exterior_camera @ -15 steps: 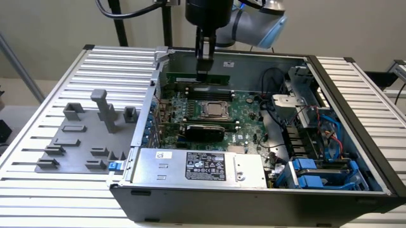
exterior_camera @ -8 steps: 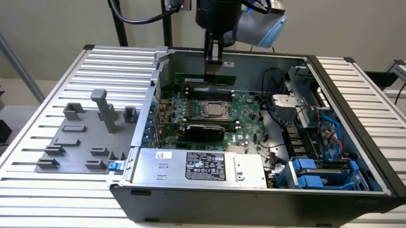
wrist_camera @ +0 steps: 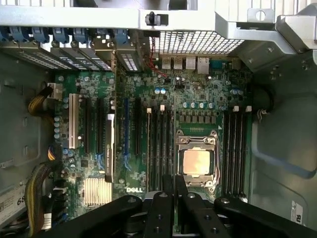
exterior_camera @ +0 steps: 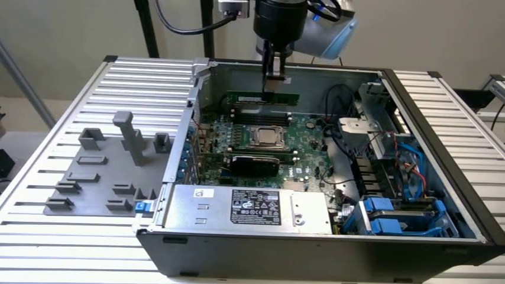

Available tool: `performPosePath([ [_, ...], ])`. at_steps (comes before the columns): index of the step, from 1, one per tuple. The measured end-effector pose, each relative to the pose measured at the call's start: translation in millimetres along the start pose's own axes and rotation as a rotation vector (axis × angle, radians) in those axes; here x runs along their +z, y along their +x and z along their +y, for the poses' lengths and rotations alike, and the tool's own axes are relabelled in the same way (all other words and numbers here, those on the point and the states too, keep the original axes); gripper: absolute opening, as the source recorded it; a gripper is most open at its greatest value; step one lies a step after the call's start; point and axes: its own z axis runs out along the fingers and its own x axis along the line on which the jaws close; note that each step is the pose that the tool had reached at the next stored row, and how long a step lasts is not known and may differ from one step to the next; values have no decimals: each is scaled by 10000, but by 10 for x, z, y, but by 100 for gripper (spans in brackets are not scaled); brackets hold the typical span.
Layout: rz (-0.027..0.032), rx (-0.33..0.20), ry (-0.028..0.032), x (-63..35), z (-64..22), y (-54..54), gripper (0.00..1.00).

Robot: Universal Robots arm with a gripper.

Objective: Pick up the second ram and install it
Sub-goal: 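Pick up the second ram and move it above second insertion slot, then insert the second ram into the second slot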

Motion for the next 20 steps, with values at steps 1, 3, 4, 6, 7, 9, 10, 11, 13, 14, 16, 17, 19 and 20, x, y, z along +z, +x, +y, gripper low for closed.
performPosePath([
  [1, 16, 10, 1, 10, -8, -14, 13],
  [3, 62, 42, 5, 29, -19, -38, 13],
  [4, 93, 64, 9, 38, -24, -48, 13],
  [6, 154, 122, 16, 54, -31, -61, 13],
  [7, 176, 164, 20, 64, -33, -64, 13],
  [9, 211, 272, 28, 84, -37, -68, 13],
  [10, 226, 326, 29, 94, -39, -70, 13],
  [11, 234, 374, 28, 102, -40, -75, 13],
  [13, 233, 398, 29, 106, -42, -76, 13],
  [14, 234, 398, 29, 106, -42, -76, 13],
  [16, 233, 399, 29, 106, -42, -76, 13],
  [17, 233, 399, 30, 107, -42, -76, 13],
  [19, 233, 399, 30, 107, -42, -76, 13],
  [20, 233, 399, 29, 106, -42, -76, 13],
])
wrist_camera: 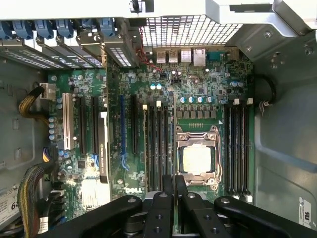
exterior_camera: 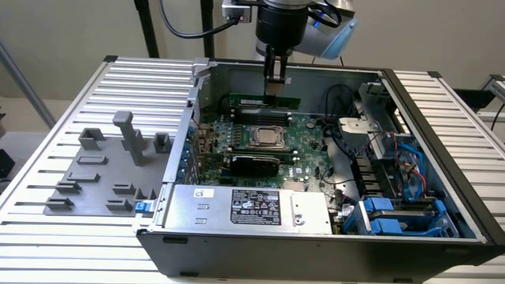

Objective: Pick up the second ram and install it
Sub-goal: 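Insert the second ram into the second slot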

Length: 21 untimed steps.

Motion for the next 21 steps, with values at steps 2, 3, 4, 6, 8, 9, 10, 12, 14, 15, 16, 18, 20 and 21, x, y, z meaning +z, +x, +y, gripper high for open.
performPosePath([
  [2, 0, 0, 0, 0, 0, 0, 13],
  [3, 0, 0, 0, 0, 0, 0, 13],
  [4, 0, 0, 0, 0, 0, 0, 13],
  [6, 0, 0, 0, 0, 0, 0, 13],
  [8, 0, 0, 0, 0, 0, 0, 13],
  [9, 1, 0, 0, 0, 0, 0, 13],
  [10, -1, 0, 5, 5, -1, 0, 13],
  [12, -1, -1, 33, 38, -1, 0, 13],
  [14, -3, -2, 43, 75, -2, -1, 13],
  [15, -3, 0, 44, 94, -2, -1, 13],
  [16, -3, 0, 44, 112, -2, -1, 13],
  [18, -2, -1, 44, 147, -3, -1, 13],
  [20, -3, 0, 45, 185, -4, -1, 13],
  [21, -2, 0, 44, 203, -4, -1, 13],
])
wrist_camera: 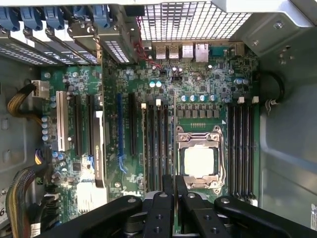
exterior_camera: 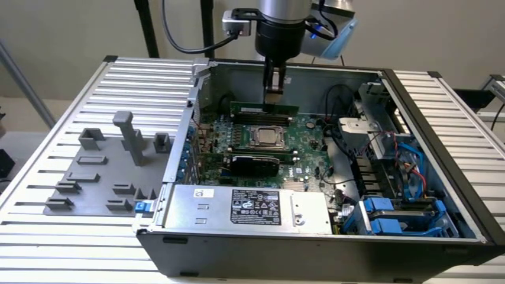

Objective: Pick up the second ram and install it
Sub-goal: 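Insert the second ram into the second slot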

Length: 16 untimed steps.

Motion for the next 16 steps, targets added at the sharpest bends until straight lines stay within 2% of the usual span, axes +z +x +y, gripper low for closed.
performPosePath([
  [9, -1, -19, 0, 163, -3, 0, 13],
  [16, 0, -25, 0, 291, -19, 57, 13],
])
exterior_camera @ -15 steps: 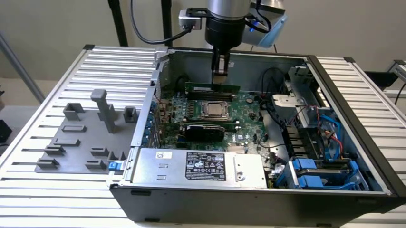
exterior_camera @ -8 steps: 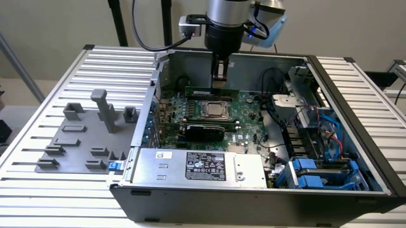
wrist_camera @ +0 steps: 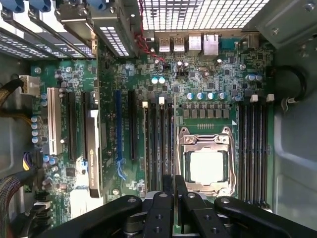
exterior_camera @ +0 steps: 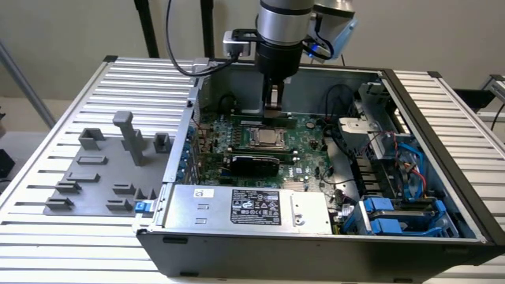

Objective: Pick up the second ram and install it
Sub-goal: 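Insert the second ram into the second slot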

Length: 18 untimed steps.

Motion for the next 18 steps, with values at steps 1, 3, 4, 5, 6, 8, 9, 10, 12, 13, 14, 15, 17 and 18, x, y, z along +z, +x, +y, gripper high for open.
performPosePath([
  [1, -1, -1, 0, 19, -2, 5, 13],
  [3, -1, -1, 0, 55, -4, 12, 13],
  [4, 0, -1, -1, 73, -4, 13, 13],
  [5, 0, -1, 0, 91, -5, 13, 13],
  [6, 1, -2, 0, 109, -6, 14, 13],
  [8, 0, -2, 0, 145, -8, 13, 13],
  [9, -1, -2, 0, 164, -8, 13, 13],
  [10, 0, -2, 0, 182, -9, 13, 13],
  [12, -1, -2, 1, 218, -10, 13, 13],
  [13, -1, -2, 1, 236, -12, 13, 13],
  [14, 0, -3, 0, 254, -13, 13, 13],
  [15, 0, -2, 0, 272, -15, 12, 13],
  [17, -1, -2, 1, 309, -19, 12, 13],
  [18, -1, -2, 1, 327, -22, 12, 13],
])
